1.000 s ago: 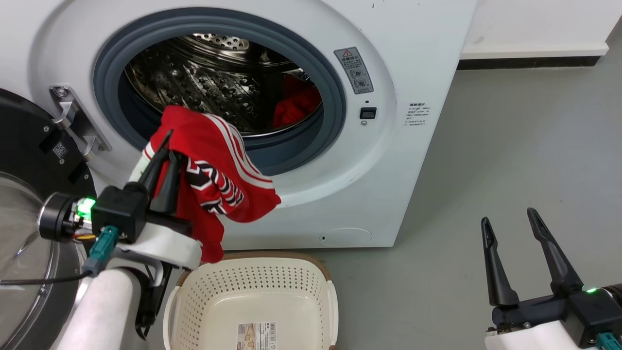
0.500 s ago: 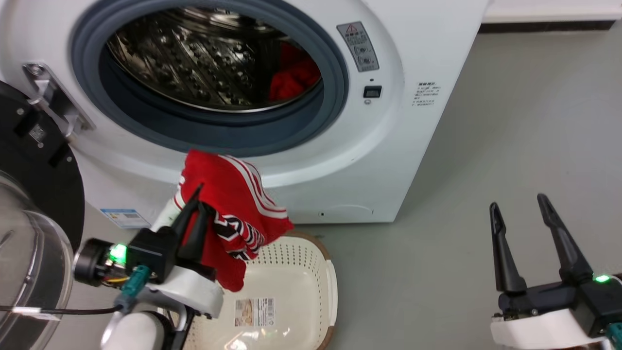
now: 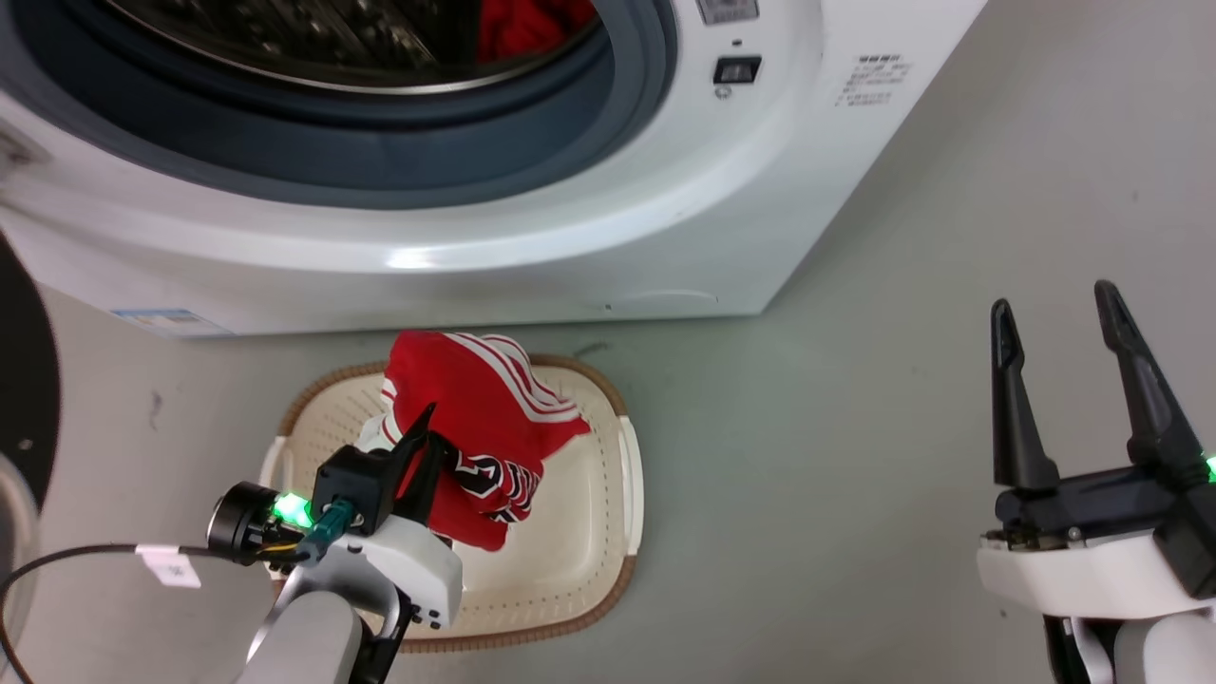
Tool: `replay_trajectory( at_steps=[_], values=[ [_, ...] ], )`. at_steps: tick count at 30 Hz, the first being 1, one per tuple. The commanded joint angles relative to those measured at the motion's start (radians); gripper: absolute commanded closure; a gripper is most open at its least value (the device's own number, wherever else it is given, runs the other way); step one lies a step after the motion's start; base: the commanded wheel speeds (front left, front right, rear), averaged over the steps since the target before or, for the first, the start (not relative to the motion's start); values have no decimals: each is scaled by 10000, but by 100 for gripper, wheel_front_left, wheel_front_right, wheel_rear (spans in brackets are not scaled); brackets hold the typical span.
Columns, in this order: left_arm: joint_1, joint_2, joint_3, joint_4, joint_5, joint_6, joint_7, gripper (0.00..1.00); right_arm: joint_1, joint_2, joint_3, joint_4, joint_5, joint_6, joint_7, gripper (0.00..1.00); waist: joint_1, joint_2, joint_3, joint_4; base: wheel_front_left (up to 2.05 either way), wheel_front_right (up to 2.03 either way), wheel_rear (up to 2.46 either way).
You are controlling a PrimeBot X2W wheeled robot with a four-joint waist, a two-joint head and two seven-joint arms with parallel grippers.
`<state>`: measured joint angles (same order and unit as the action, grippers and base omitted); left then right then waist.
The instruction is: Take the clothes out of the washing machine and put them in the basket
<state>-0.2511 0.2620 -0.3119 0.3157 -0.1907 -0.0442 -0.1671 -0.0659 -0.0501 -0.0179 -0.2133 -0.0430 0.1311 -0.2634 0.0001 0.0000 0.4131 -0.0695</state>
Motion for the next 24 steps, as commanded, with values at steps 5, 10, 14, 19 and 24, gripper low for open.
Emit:
replay_trajectory(
  at_steps=[5,10,14,19,24],
  values=[
    [-938,-95,-144,1641,98,-167,-316,100,-514,-3,-6,-109,91,-7,-19,0,-1,0,1264,-399,0,0,0],
    [-2104,-240,-435,3544,341,-288,-526,100,-967,-5,49,-215,197,-7,-19,0,-1,0,2093,-659,0,0,0],
    [-3089,-296,-720,5066,616,-361,-554,100,-1305,-3,73,-296,285,-7,-19,0,-1,0,2741,-831,0,0,0],
    [-4323,-365,-1147,6820,1015,-411,-319,100,-1656,-5,117,-372,386,-7,-19,0,-1,0,3459,-1027,0,0,0],
    [-5253,-312,-1393,8334,1246,-244,-35,100,-1916,-5,170,-428,472,-7,-19,0,-1,0,3985,-1168,0,0,0]
  ],
)
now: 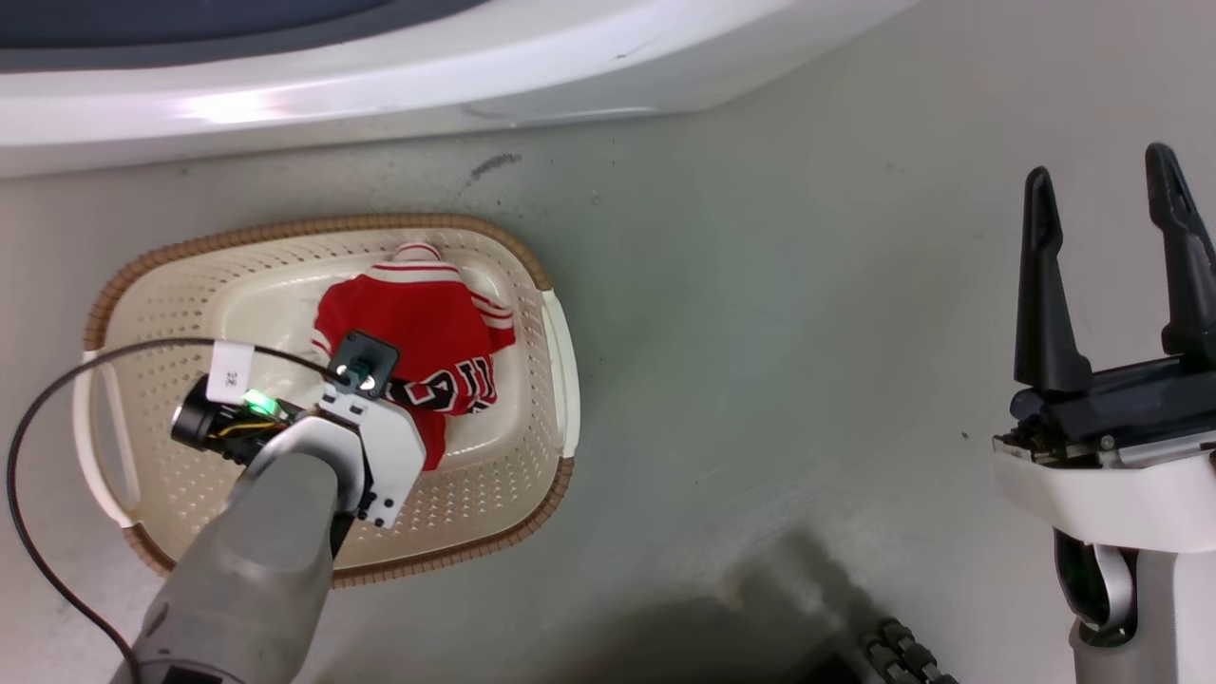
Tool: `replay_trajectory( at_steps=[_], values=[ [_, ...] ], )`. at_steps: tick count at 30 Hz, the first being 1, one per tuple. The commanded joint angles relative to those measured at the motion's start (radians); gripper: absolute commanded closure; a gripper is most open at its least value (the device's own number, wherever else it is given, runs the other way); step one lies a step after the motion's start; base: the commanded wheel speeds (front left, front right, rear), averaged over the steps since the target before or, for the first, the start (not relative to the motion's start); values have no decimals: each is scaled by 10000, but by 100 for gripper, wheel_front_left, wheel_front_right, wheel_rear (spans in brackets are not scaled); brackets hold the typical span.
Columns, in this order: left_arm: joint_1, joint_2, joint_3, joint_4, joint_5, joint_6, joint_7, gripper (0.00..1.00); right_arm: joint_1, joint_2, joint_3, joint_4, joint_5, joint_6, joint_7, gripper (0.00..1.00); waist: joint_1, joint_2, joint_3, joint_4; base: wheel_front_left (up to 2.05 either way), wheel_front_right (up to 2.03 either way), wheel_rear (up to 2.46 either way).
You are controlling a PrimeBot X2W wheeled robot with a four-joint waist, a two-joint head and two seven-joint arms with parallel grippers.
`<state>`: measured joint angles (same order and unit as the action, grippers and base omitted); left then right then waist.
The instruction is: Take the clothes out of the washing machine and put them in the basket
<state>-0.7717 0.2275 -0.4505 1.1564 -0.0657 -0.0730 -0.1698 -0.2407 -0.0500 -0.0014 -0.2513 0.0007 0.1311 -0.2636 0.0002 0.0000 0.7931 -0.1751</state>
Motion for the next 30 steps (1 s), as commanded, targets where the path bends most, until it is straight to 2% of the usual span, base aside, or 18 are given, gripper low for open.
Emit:
replay_trajectory(
  at_steps=[1,9,10,11,17,23,27,30],
  values=[
    [-197,16,-39,152,8,63,52,100,-189,-7,3,-59,53,-7,-17,0,-2,0,270,-130,0,0,0],
    [-759,-93,-352,1050,146,41,491,100,-355,-7,67,-24,-3,-7,-17,0,-2,0,574,-140,0,0,0],
    [-764,-111,-364,1099,114,34,531,71,-382,-7,91,-9,-23,-7,-19,0,-2,0,553,-123,0,0,0],
    [-749,-137,-391,1128,123,105,486,0,-393,-7,96,7,-31,-7,-17,0,-2,0,506,-97,0,0,0],
    [-313,-418,-353,1215,-158,41,-198,0,-177,-8,131,181,-114,-7,-17,0,-2,0,-258,130,0,0,0],
    [335,-768,-126,1185,-571,83,-824,0,295,-8,197,405,-287,-7,-18,0,-2,0,-1519,472,0,0,0],
    [822,-928,0,740,-820,138,-954,0,691,-9,168,496,-400,-7,-18,0,-2,0,-2344,679,0,0,0],
    [1369,-906,172,-245,-932,287,-959,0,1006,-10,125,556,-453,-7,-17,0,-2,0,-2899,830,0,0,0]
  ],
)
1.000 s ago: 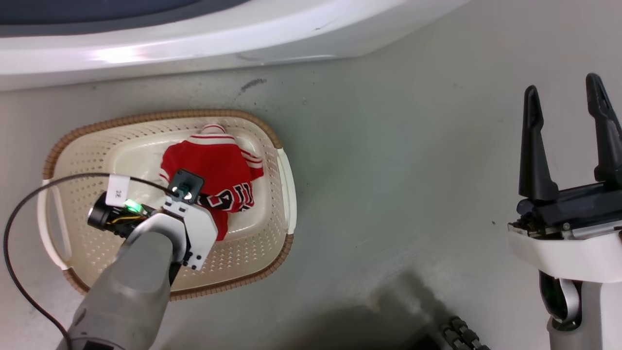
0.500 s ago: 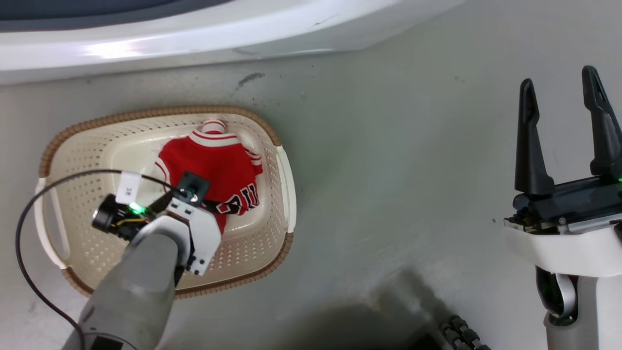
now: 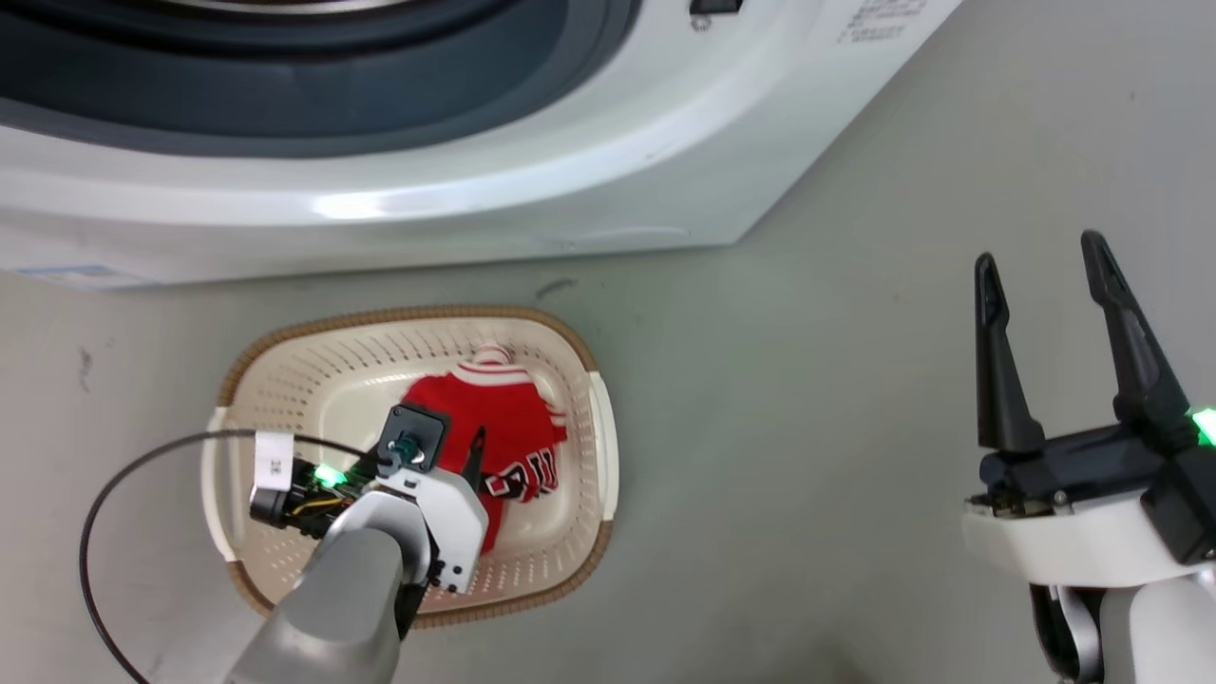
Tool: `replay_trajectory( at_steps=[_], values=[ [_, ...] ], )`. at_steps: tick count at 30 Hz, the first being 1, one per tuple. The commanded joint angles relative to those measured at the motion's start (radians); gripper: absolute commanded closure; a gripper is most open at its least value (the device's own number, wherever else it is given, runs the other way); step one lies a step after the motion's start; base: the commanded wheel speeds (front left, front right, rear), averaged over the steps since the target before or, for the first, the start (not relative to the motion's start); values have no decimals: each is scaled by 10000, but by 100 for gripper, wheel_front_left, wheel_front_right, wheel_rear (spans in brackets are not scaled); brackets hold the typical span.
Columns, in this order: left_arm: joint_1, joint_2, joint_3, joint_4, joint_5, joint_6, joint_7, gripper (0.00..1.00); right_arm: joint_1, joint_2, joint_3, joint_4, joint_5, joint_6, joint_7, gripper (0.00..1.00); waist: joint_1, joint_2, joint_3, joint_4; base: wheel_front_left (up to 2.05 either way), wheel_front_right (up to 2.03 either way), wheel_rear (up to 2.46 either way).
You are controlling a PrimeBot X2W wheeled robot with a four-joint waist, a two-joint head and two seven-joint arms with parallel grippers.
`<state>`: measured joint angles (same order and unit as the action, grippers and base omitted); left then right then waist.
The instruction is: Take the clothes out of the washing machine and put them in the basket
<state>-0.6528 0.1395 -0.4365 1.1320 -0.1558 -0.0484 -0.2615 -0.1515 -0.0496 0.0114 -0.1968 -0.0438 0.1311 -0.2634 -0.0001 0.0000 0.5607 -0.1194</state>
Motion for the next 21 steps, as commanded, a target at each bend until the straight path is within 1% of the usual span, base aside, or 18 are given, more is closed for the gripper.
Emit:
replay_trajectory(
  at_steps=[1,8,15,21],
  values=[
    [393,-4,86,-352,-64,82,-44,0,224,-12,-13,33,-34,-7,-20,0,1,0,-742,316,0,0,0],
    [1760,128,866,-3136,-281,544,-40,0,853,-12,-57,123,-119,-7,-19,0,1,0,-1749,501,0,0,0],
    [2885,48,1726,-6008,-53,940,-42,0,1215,-12,-129,139,-99,-7,-19,0,1,0,-2368,580,0,0,0],
    [3168,-44,2431,-7594,123,1007,-41,0,1320,-12,-119,137,-59,-7,-19,0,1,0,-2573,512,0,0,0]
  ],
)
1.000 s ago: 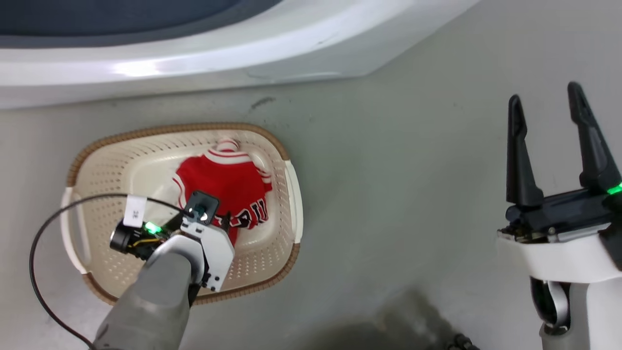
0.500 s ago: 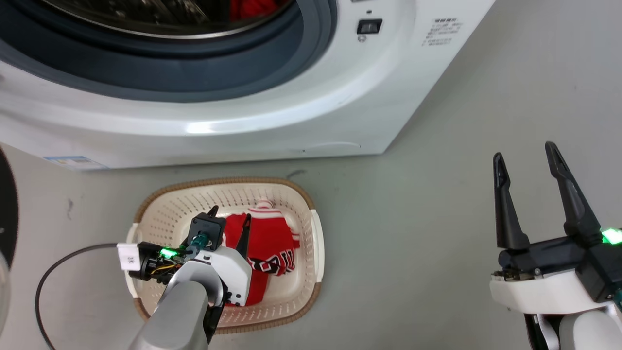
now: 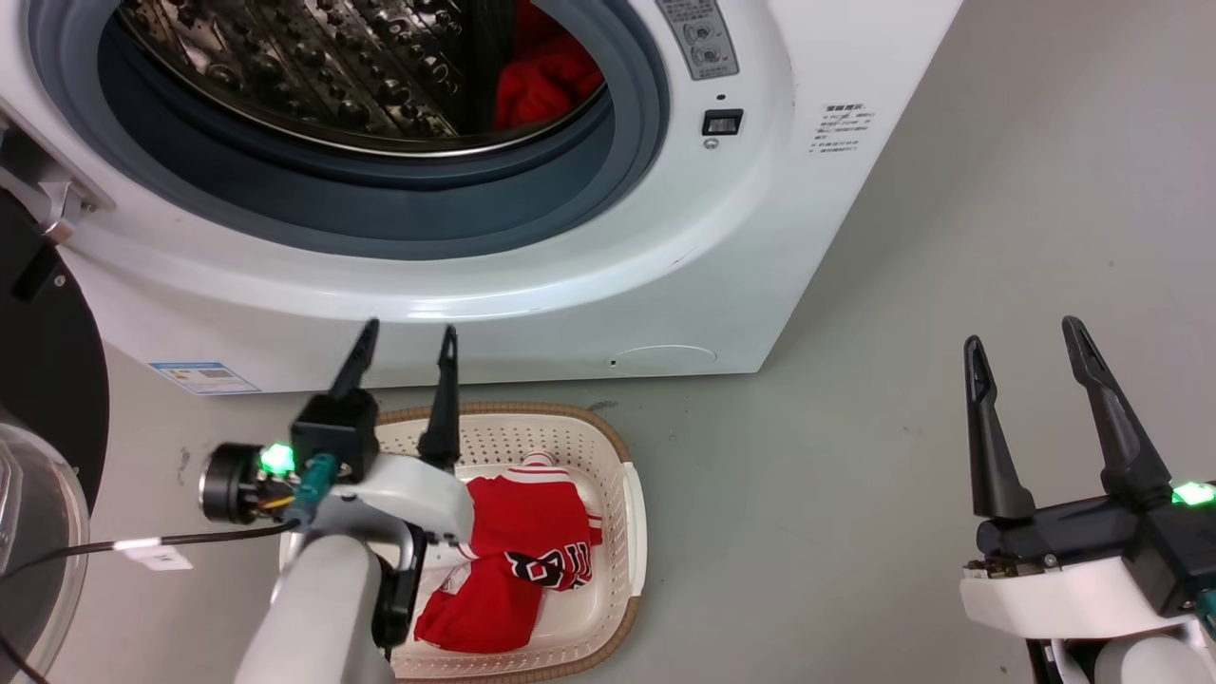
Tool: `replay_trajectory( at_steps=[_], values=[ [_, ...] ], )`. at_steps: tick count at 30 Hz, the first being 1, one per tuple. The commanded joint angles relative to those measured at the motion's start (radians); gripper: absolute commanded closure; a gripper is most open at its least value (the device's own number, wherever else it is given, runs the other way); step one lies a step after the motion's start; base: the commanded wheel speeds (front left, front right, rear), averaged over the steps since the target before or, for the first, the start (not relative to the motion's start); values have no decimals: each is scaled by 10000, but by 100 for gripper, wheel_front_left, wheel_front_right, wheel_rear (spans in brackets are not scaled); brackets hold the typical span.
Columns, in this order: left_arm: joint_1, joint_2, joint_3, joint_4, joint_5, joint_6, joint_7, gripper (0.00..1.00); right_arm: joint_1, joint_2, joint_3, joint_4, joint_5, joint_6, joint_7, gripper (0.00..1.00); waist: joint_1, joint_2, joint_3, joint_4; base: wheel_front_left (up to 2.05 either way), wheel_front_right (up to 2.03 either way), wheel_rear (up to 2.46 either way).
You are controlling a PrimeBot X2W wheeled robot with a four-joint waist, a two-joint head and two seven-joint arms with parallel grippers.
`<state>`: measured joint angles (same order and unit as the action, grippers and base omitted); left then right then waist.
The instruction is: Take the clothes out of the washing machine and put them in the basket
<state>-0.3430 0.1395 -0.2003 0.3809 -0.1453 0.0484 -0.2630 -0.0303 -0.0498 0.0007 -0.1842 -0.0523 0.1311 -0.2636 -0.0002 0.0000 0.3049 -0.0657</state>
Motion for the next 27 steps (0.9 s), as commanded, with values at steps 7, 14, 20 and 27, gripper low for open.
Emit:
replay_trajectory(
  at_steps=[7,14,20,27],
  values=[
    [-636,-139,798,-531,132,-43,-27,0,-25,-9,20,-38,99,-7,-18,0,2,0,117,-272,0,0,0],
    [-2212,-48,916,326,403,-324,-26,0,-331,-9,14,-117,166,-7,-17,0,2,0,669,-493,0,0,0],
    [-4690,197,787,2172,622,-682,-26,0,-751,-9,100,-182,245,-7,-18,0,2,0,1448,-779,0,0,0],
    [-7831,627,354,4643,949,-1197,569,0,-1189,-7,271,-196,475,-7,-18,0,2,0,2373,-1267,0,0,0]
  ],
)
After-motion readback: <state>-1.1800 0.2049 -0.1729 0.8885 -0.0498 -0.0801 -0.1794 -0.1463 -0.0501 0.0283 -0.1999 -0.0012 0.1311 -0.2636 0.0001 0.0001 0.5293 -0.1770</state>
